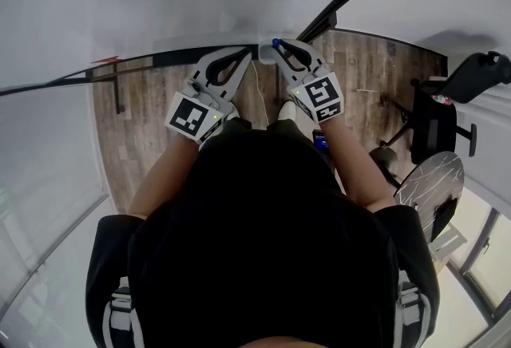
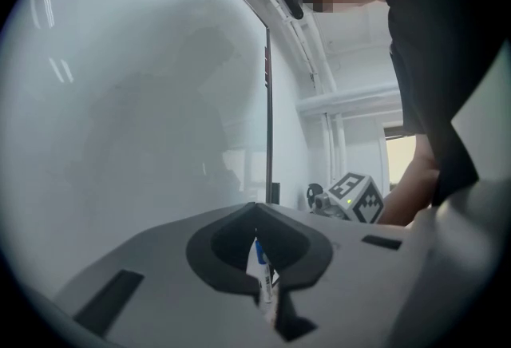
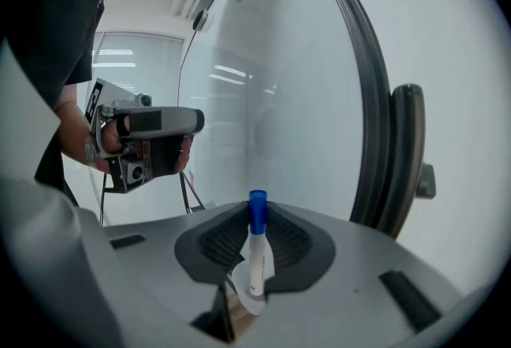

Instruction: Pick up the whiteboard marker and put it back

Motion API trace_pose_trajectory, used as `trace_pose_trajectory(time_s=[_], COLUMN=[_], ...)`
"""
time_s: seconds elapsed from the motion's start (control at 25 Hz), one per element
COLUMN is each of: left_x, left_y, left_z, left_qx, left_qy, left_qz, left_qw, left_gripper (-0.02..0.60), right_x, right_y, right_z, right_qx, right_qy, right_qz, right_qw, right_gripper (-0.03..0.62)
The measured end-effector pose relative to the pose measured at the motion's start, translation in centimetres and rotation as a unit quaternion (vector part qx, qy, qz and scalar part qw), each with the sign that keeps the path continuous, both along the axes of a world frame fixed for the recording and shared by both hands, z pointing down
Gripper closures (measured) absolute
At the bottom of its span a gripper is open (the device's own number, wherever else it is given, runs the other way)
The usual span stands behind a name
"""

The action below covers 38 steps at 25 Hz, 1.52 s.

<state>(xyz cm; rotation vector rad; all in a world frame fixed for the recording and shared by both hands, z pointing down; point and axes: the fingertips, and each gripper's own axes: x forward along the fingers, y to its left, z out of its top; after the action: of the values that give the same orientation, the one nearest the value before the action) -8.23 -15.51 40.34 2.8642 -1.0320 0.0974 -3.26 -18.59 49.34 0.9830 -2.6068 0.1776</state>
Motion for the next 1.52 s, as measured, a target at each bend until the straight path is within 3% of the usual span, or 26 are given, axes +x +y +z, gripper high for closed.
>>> trace_pose_trajectory(time_s=[0.32, 0.64, 1.12, 1.52], left_x=[0.8, 0.9, 1.2, 1.3], left_y=[0.3, 0.4, 0.0, 0.4], left_z=[-0.8, -3.0, -7.7, -8.4], left_qx=[0.004, 0.021, 0.037, 0.038], left_qy=[-0.013, 0.006, 0.028, 0.014], left_qz=[0.006, 0.017, 0.017, 0.026], left_qw=[0.9999, 0.9996, 0.9988, 0.9989], left_gripper=[0.578, 0.578, 0.578, 0.578], right_x=[0.7, 0.5, 1.0, 1.3], right_y=[0.7, 2.0, 3.4, 3.8], right_z=[-5.3, -10.9, -16.3, -19.1], right_qx=[0.031, 0.049, 0.056, 0.073], right_qy=[-0.036, -0.072, -0.077, -0.087], right_qz=[-0.005, -0.021, -0.053, -0.050], right_qw=[0.999, 0.996, 0.994, 0.992], right_gripper=[0.530, 0.530, 0.530, 0.530])
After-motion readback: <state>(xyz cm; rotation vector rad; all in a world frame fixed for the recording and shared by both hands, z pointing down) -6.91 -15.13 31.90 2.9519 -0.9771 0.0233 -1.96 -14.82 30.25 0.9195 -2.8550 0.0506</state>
